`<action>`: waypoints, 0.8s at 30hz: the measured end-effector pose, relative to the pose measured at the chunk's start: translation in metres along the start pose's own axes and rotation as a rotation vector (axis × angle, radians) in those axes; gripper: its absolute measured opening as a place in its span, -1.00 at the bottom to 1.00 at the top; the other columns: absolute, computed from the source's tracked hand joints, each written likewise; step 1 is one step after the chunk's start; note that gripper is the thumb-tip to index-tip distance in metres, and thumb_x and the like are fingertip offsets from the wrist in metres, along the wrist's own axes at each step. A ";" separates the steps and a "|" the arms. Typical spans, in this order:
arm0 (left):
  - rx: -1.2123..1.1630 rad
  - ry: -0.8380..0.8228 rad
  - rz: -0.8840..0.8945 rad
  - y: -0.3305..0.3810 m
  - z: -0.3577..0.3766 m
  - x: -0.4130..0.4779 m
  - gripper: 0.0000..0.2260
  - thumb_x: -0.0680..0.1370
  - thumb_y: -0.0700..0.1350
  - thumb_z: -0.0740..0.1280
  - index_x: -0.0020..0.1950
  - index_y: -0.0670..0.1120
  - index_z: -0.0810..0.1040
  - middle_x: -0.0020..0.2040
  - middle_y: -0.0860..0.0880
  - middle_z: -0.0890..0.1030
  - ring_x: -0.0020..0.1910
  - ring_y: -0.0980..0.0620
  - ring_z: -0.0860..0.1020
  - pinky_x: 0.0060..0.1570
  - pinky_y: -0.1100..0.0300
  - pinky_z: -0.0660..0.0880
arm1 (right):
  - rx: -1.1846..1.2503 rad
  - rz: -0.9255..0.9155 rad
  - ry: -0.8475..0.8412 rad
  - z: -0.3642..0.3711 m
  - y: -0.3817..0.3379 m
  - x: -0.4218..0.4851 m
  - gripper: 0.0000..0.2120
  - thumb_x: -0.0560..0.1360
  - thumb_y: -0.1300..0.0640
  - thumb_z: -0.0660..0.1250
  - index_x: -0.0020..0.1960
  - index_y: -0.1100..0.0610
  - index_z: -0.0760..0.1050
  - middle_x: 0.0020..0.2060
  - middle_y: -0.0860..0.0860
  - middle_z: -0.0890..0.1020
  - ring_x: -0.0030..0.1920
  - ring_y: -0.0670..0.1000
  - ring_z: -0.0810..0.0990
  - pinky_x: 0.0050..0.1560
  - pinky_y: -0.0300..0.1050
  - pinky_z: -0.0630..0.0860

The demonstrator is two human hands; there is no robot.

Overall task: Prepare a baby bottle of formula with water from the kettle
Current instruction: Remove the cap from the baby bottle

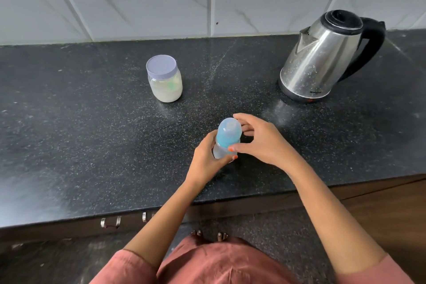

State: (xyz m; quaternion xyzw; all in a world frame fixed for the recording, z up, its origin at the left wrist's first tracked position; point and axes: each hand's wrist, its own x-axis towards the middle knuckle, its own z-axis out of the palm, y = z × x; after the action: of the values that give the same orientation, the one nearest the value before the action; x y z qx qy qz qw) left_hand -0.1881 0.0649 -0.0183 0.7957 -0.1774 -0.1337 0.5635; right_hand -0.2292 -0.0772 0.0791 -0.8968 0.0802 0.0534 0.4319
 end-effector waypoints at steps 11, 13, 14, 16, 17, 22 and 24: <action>0.092 0.013 -0.009 0.005 0.000 0.001 -0.66 0.34 -0.05 0.48 -0.05 0.21 0.40 -0.25 0.26 0.55 -0.23 0.43 0.50 -0.33 0.51 0.36 | -0.742 0.007 0.112 0.025 -0.035 0.018 -0.50 0.34 -0.06 0.43 0.13 0.13 0.33 0.06 0.10 0.56 0.06 0.17 0.56 -0.19 -0.07 0.30; 0.095 0.014 -0.004 0.005 -0.001 0.002 -0.69 0.33 -0.04 0.49 -0.14 0.25 0.40 -0.29 0.26 0.55 -0.26 0.41 0.51 -0.35 0.50 0.35 | -0.717 -0.001 0.072 0.023 -0.037 0.019 -0.54 0.34 0.01 0.43 0.12 0.14 0.34 0.06 0.11 0.54 0.05 0.17 0.54 -0.19 -0.08 0.31; 0.096 0.011 -0.003 0.005 -0.001 0.003 -0.69 0.33 -0.04 0.49 -0.17 0.26 0.40 -0.30 0.25 0.56 -0.27 0.40 0.52 -0.36 0.50 0.35 | -0.699 -0.004 0.048 0.022 -0.038 0.020 -0.56 0.34 0.04 0.44 0.12 0.15 0.35 0.06 0.12 0.53 0.05 0.17 0.54 -0.19 -0.09 0.31; 0.098 0.006 0.000 0.004 -0.002 0.004 -0.69 0.33 -0.05 0.50 -0.19 0.25 0.40 -0.31 0.22 0.57 -0.29 0.36 0.52 -0.36 0.48 0.35 | -0.672 -0.013 0.007 0.019 -0.038 0.022 -0.56 0.33 0.08 0.45 0.13 0.14 0.37 0.06 0.12 0.53 0.04 0.16 0.53 -0.20 -0.11 0.32; 0.097 0.001 0.001 0.003 -0.002 0.005 -0.68 0.32 -0.07 0.50 -0.20 0.24 0.40 -0.30 0.20 0.57 -0.29 0.34 0.52 -0.36 0.47 0.35 | -0.661 -0.024 -0.012 0.018 -0.038 0.022 -0.56 0.32 0.10 0.45 0.13 0.14 0.38 0.06 0.12 0.53 0.03 0.15 0.53 -0.20 -0.11 0.33; 0.090 -0.031 0.007 0.000 -0.003 0.008 -0.67 0.32 -0.11 0.52 -0.13 0.18 0.43 -0.22 0.13 0.61 -0.25 0.24 0.54 -0.29 0.40 0.40 | -0.658 -0.145 -0.173 0.007 -0.038 0.026 -0.60 0.27 0.22 0.46 0.07 0.09 0.46 0.01 0.07 0.56 0.02 0.09 0.51 -0.15 -0.15 0.34; 0.098 -0.038 0.007 0.000 -0.004 0.008 -0.67 0.32 -0.11 0.53 -0.06 0.10 0.45 -0.19 0.11 0.60 -0.22 0.22 0.55 -0.27 0.42 0.40 | -0.673 -0.216 -0.292 -0.001 -0.039 0.030 -0.62 0.28 0.28 0.43 0.06 0.09 0.46 0.02 0.04 0.53 0.04 0.06 0.48 -0.11 -0.15 0.34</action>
State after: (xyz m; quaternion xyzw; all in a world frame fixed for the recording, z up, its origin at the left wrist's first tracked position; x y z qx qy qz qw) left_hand -0.1788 0.0647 -0.0174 0.8190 -0.1971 -0.1378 0.5209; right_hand -0.1926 -0.0568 0.1050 -0.9747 -0.0992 0.1581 0.1232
